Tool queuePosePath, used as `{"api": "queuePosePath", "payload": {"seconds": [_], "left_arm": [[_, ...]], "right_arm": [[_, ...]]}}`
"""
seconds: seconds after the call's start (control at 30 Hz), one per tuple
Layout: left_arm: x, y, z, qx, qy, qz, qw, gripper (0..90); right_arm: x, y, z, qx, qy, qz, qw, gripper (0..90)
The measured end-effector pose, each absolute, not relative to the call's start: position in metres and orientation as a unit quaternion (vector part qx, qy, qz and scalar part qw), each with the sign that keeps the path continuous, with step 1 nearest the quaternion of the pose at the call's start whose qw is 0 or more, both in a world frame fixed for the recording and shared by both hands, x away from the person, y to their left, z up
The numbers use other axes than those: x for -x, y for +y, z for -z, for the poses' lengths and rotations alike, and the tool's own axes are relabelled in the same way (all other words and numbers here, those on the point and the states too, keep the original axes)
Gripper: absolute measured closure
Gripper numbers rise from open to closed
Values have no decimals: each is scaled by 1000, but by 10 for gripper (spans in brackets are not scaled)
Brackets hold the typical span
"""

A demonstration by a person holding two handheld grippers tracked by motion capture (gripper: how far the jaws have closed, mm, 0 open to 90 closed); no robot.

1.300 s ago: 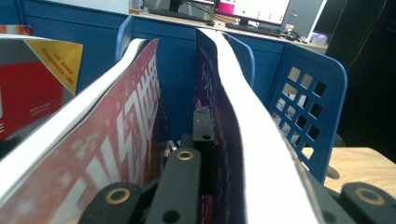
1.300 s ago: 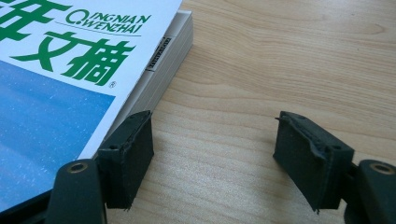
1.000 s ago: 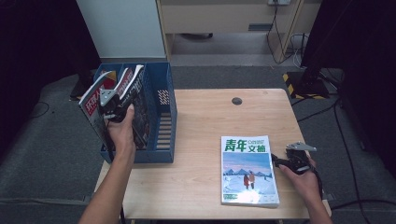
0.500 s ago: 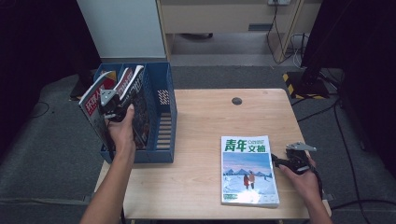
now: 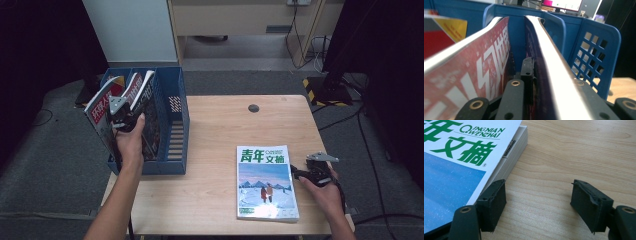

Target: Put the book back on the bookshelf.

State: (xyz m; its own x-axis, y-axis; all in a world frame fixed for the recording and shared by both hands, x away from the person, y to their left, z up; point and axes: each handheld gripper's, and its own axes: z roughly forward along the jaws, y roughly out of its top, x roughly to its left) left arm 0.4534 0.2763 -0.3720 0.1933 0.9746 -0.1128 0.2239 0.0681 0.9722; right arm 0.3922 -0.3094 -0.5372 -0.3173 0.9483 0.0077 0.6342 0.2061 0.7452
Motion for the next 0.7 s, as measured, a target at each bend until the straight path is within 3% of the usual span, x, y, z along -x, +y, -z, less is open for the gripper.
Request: {"api": "queuePosePath", "payload": {"seconds": [0.7], "left_arm": [[-422,282,387,-572,531,-356,514,646]], "right_arm": [[-392,-309,537,-533,741,-332,236,278]]}}
